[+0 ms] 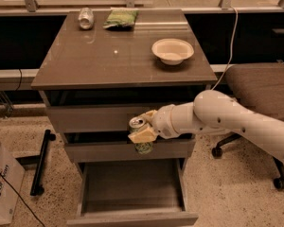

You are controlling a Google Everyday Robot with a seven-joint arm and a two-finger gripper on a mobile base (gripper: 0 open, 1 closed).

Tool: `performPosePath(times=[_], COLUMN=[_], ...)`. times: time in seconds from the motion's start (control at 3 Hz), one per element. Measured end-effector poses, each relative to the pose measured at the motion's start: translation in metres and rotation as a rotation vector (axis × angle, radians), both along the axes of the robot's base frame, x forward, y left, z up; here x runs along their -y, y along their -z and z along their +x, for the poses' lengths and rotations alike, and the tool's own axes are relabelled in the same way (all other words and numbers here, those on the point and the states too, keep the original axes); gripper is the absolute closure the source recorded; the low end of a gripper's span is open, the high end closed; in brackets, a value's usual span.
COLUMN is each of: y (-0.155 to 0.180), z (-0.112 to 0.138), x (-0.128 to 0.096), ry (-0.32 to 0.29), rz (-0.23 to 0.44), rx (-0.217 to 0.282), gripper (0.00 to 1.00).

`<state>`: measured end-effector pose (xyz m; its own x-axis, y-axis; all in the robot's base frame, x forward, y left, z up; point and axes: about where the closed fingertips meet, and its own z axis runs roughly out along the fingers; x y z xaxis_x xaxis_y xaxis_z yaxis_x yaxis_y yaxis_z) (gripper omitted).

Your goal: Place green can into bottom drawer

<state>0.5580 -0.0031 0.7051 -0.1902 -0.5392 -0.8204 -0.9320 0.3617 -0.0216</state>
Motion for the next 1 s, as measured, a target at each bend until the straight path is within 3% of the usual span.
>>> performPosePath(times=[0.33,0.67,1.0], y=[0.027,0.028,0.046], z=[0.008,0.008,-0.006], x=[0.0,-0.001,0.003], ry=[0.009,-0.001,0.033], rz=[0.012,-0.028,-0.027], rx=[-0.011,0.001,0.007], gripper=[1.0,1.0,1.0])
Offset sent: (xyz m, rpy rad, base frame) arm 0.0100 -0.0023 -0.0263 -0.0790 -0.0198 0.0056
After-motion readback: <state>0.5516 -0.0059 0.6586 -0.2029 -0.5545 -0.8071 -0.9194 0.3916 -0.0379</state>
